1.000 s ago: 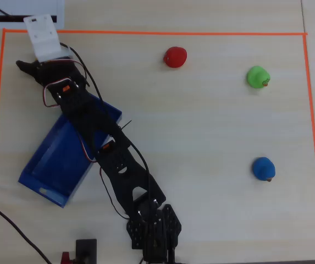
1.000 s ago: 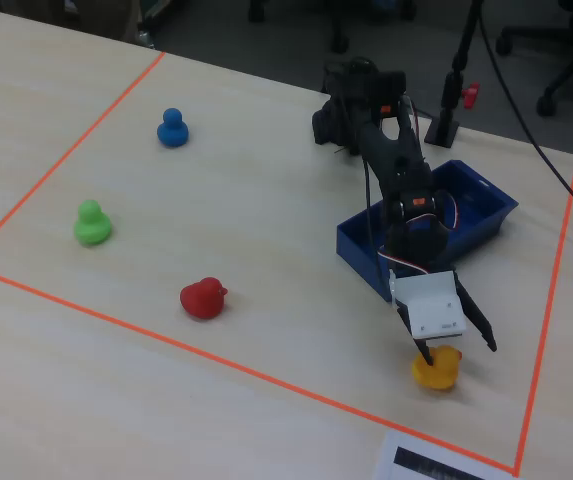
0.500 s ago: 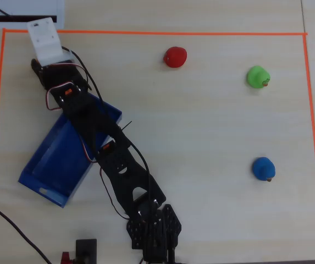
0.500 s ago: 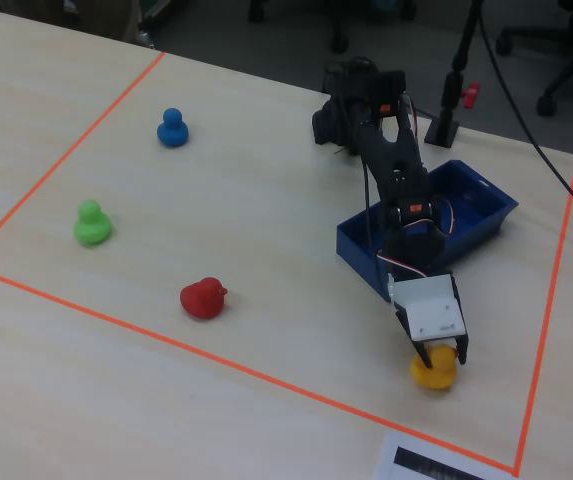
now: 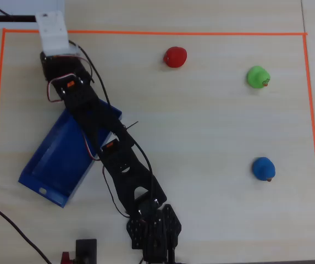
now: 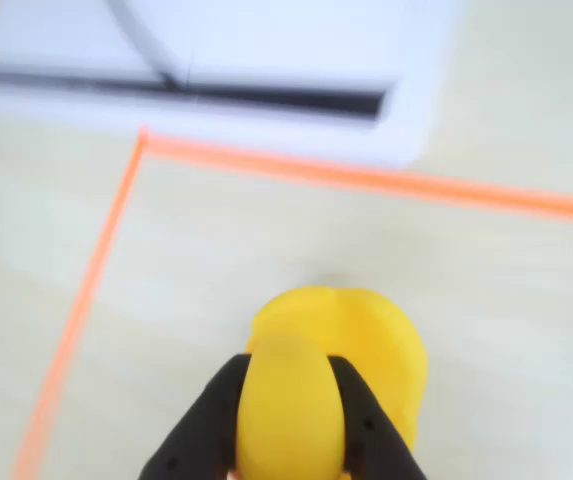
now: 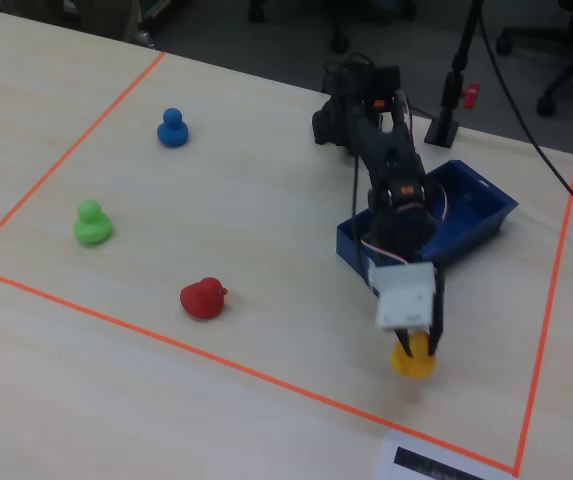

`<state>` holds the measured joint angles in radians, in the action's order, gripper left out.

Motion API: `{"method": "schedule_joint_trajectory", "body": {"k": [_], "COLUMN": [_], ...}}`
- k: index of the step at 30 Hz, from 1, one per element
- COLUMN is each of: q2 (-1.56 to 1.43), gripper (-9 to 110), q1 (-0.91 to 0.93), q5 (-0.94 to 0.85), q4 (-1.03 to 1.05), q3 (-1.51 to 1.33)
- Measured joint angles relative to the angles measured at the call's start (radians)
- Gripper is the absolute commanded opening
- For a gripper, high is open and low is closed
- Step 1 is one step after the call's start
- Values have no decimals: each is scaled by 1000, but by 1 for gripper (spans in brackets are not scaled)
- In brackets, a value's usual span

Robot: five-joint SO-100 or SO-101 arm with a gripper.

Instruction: Grasp yellow duck and put it into box.

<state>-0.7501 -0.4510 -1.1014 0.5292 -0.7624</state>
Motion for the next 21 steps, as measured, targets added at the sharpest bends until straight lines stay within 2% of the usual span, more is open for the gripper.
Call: {"method": "schedule_joint_trajectory", "body": {"k": [3, 8, 12, 16, 21], "q2": [-115, -239, -453, -756, -974], "gripper": [0, 0, 0, 0, 0], "q1": [44, 77, 92, 91, -3], "q5": [52, 103, 135, 186, 322], "q4": [195, 640, 930, 1043, 1088], "q3": [144, 453, 486, 275, -279]}}
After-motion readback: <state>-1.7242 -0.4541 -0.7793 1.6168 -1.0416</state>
